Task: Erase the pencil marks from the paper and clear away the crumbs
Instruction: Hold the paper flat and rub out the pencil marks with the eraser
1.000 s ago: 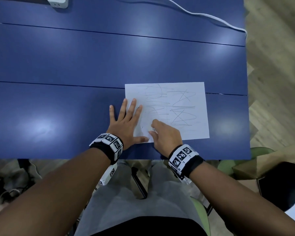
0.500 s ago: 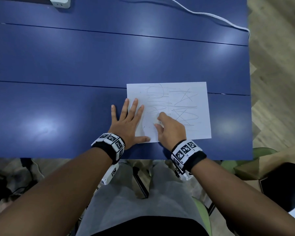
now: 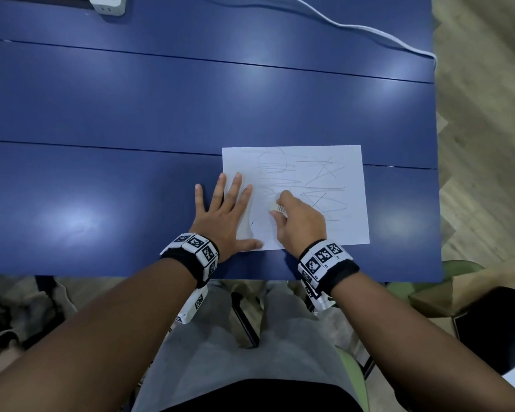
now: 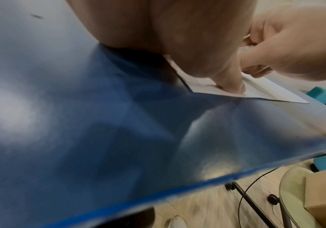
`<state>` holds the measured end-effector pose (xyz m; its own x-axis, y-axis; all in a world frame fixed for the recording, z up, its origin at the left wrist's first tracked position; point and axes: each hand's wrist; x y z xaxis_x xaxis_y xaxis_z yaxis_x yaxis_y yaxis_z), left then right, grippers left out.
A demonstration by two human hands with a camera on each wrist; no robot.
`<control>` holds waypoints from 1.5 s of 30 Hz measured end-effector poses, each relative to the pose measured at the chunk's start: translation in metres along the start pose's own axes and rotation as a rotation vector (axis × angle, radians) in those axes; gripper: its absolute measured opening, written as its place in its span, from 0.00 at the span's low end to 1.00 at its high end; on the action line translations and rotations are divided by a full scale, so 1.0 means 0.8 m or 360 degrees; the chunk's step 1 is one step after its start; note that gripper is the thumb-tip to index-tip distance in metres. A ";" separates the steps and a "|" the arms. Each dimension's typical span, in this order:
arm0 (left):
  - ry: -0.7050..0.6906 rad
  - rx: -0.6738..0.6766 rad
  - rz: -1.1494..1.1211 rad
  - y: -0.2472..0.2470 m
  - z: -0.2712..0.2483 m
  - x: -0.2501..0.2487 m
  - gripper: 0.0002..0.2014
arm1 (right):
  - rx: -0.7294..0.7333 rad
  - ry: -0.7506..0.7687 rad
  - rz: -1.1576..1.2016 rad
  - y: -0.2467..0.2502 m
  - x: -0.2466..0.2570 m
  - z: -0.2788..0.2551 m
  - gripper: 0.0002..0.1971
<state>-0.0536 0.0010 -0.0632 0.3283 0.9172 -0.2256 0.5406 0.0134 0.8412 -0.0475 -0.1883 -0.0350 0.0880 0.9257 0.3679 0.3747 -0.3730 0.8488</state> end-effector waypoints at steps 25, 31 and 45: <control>0.0006 -0.0025 0.0005 0.001 0.000 0.000 0.59 | 0.0050 0.0086 -0.0108 0.002 0.009 0.012 0.09; 0.0010 -0.0021 0.0034 0.001 -0.001 0.000 0.59 | 0.0107 0.0165 -0.0086 -0.005 0.018 0.003 0.10; 0.0033 -0.0077 -0.0065 0.001 0.000 -0.003 0.59 | 0.0032 0.0067 -0.0060 -0.002 0.015 0.014 0.08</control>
<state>-0.0541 -0.0011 -0.0619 0.2905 0.9235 -0.2507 0.5152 0.0698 0.8542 -0.0368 -0.1763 -0.0364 0.0348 0.9353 0.3520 0.3956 -0.3363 0.8546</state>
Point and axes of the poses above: each hand's wrist, its own z-axis towards the middle knuckle, its own y-axis out of the back of the hand, x = y × z, and after that the axes turned 4 degrees about -y, right-handed
